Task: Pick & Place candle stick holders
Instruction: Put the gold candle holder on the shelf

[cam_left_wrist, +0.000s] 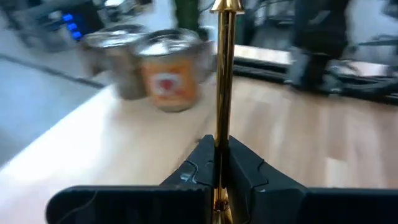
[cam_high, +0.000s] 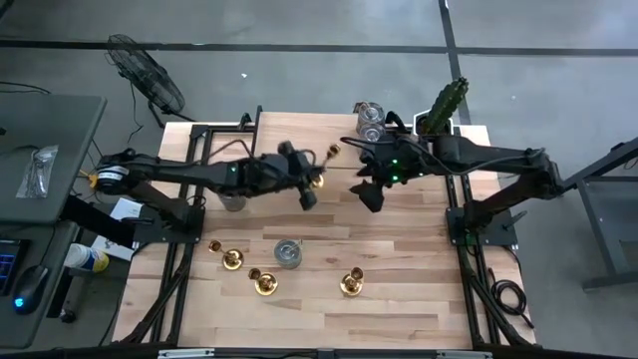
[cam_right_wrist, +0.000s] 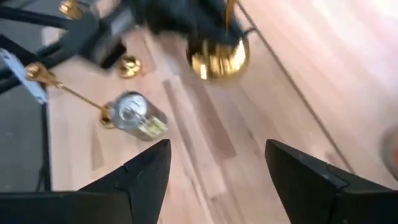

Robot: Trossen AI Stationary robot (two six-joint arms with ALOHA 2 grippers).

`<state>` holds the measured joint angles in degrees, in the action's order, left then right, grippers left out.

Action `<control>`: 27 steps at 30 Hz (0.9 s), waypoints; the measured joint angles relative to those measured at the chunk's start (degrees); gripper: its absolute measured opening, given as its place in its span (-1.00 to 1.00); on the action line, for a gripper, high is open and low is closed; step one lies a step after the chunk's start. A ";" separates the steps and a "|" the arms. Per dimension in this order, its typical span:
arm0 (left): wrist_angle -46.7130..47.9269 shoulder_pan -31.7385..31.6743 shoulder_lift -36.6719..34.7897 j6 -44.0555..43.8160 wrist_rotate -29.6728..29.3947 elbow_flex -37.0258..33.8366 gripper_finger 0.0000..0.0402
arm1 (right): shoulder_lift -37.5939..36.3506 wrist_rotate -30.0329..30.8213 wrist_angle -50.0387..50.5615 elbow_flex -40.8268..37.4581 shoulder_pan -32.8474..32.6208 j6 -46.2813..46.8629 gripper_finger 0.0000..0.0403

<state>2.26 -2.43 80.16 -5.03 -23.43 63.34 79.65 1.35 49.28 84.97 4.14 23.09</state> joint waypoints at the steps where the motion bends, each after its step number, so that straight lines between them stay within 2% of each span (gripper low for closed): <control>1: 0.14 -0.91 -0.63 -0.01 -0.57 -0.01 -0.96 | -0.42 0.89 0.94 0.00 0.00 0.46 0.26; 8: 0.94 -8.99 -4.99 0.09 -1.38 -0.01 -0.96 | -2.65 6.28 1.90 -1.89 0.00 0.74 0.25; 13: 1.24 -13.96 -6.19 0.29 1.92 -0.01 -0.96 | -6.16 6.20 -5.32 -9.69 -0.04 1.32 0.25; 18: 1.30 -17.86 -6.38 1.78 6.64 -0.01 -0.96 | -12.67 6.22 -15.10 -18.46 -0.02 4.02 0.25; 27: 0.34 -24.86 -6.44 1.73 11.90 -0.46 -0.96 | -24.28 9.33 -23.91 -31.08 -0.07 11.02 0.25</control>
<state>2.60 -27.29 73.72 -3.30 -11.52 62.88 55.36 10.69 25.37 53.89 4.08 34.11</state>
